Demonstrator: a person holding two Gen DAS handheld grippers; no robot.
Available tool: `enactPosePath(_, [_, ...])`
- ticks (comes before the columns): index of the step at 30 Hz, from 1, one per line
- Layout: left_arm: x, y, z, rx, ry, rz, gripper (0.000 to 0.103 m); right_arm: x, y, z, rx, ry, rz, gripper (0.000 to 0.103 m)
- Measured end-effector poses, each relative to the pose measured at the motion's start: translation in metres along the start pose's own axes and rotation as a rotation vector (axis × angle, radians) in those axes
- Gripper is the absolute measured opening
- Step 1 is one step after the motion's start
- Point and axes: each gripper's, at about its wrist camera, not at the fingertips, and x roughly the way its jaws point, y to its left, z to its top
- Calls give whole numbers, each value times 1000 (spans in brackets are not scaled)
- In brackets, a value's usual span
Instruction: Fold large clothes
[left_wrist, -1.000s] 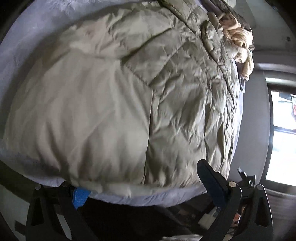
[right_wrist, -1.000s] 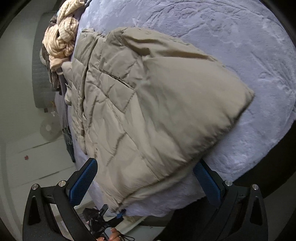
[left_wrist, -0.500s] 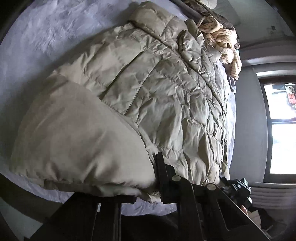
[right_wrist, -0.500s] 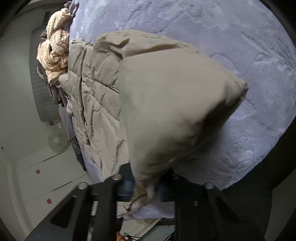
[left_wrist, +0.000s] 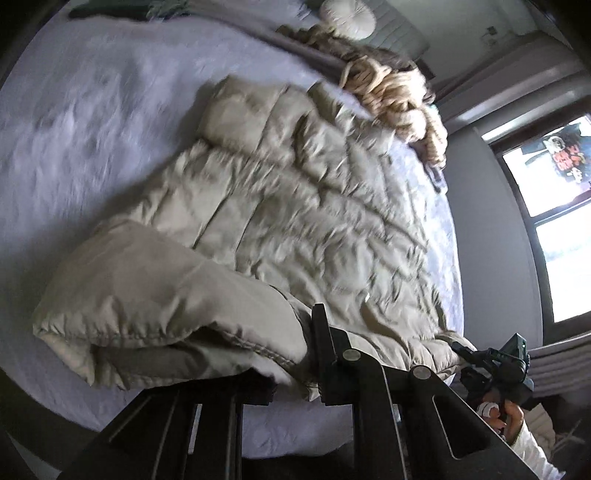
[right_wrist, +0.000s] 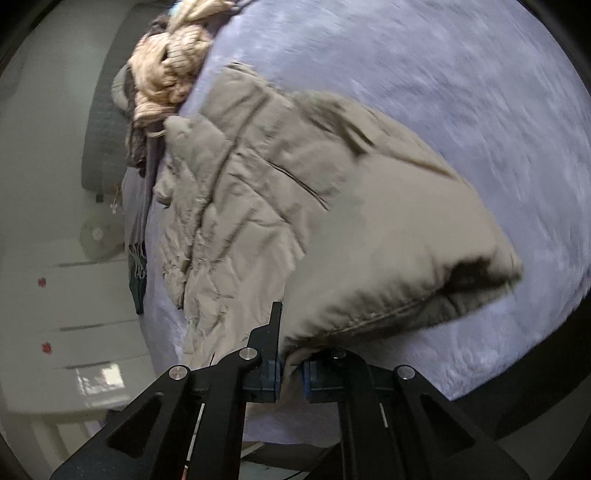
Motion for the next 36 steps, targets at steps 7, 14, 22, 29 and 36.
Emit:
enactPosePath(7, [-13, -34, 55, 8, -115, 18, 17, -12, 65, 42, -172, -35, 6, 7])
enactPosePath(14, [-17, -74, 133, 50, -248, 60, 18, -6, 156, 107, -388, -71, 12, 7])
enactPosePath(22, [28, -85, 215, 23, -297, 149, 18, 37, 230, 193, -542, -51, -1, 7])
enactPosePath(29, [100, -61, 270, 64, -214, 220, 18, 111, 239, 246, -525, -21, -78, 7])
enactPosePath(36, [182, -25, 305, 37, -143, 257, 18, 184, 222, 281, -461, -15, -137, 7])
